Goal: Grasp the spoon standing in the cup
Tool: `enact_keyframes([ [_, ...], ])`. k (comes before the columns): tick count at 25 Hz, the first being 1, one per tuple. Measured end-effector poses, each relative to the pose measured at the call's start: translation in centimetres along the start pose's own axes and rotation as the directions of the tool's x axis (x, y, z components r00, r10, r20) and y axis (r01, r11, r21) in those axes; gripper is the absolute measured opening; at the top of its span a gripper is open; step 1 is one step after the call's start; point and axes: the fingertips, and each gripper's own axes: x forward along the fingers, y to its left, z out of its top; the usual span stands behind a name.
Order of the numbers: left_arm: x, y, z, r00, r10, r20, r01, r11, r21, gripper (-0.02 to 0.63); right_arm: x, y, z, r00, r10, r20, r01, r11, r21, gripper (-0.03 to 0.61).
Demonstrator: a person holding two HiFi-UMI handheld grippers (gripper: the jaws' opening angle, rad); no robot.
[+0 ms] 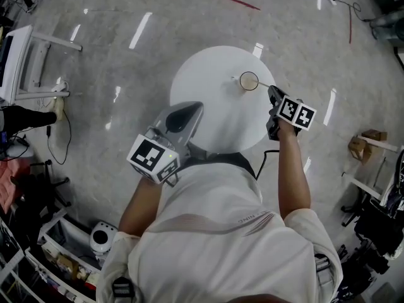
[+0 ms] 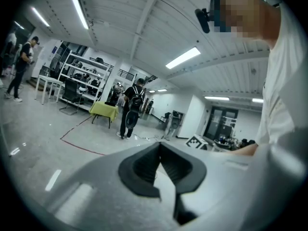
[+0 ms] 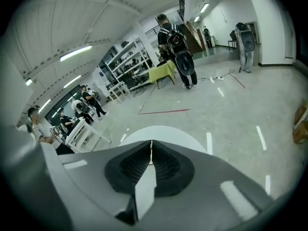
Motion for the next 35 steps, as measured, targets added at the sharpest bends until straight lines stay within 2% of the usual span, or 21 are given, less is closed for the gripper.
enact_keyframes([
  [5, -1.7, -0.4, 1.8, 0.997, -0.075, 0.026, 0.075, 0.997, 0.004, 0.002, -6.6, 5.2, 1.4, 0.983, 0.036, 0.181, -0.022, 0.997, -0.077, 0.011],
  [9, -2.4, -2.2, 3.3, 0.988, -0.149, 0.036, 0.148, 0.988, 0.034, 0.002, -12.8, 9.7, 2.5, 0.941, 0.097, 0.323, -0.08, 0.995, -0.066, 0.011],
  [12, -2.7, -3.7, 4.4, 0.979, -0.2, 0.04, 0.197, 0.978, 0.062, 0.002, -17.4, 12.4, 3.6, 0.889, 0.135, 0.437, -0.114, 0.991, -0.074, 0.011],
  [16, -3.0, -6.9, 6.6, 0.962, -0.267, 0.058, 0.259, 0.959, 0.114, 0.002, -24.1, 15.4, 4.2, 0.794, 0.208, 0.571, -0.144, 0.977, -0.156, 0.011],
  [19, -3.6, -9.0, 8.2, 0.952, -0.298, 0.074, 0.285, 0.946, 0.155, 0.002, -28.5, 17.3, 3.8, 0.733, 0.238, 0.637, -0.104, 0.965, -0.241, 0.011],
  [22, -4.4, -10.5, 9.4, 0.944, -0.318, 0.09, 0.298, 0.936, 0.187, 0.002, -31.4, 18.8, 3.0, 0.698, 0.257, 0.669, -0.044, 0.947, -0.318, 0.011],
  [24, -5.1, -11.3, 9.9, 0.94, -0.327, 0.095, 0.303, 0.931, 0.202, 0.002, -32.5, 19.7, 2.4, 0.689, 0.269, 0.672, -0.014, 0.933, -0.36, 0.011],
  [27, -6.2, -11.8, 10.3, 0.94, -0.33, 0.089, 0.304, 0.926, 0.224, 0.002, -33.0, 20.7, 1.8, 0.693, 0.267, 0.67, 0.019, 0.922, -0.386, 0.011],
  [35, -8.8, -11.2, 10.1, 0.951, -0.296, 0.091, 0.267, 0.933, 0.241, 0.002, -32.0, 22.3, 0.5, 0.714, 0.301, 0.632, -0.027, 0.914, -0.404, 0.011],
])
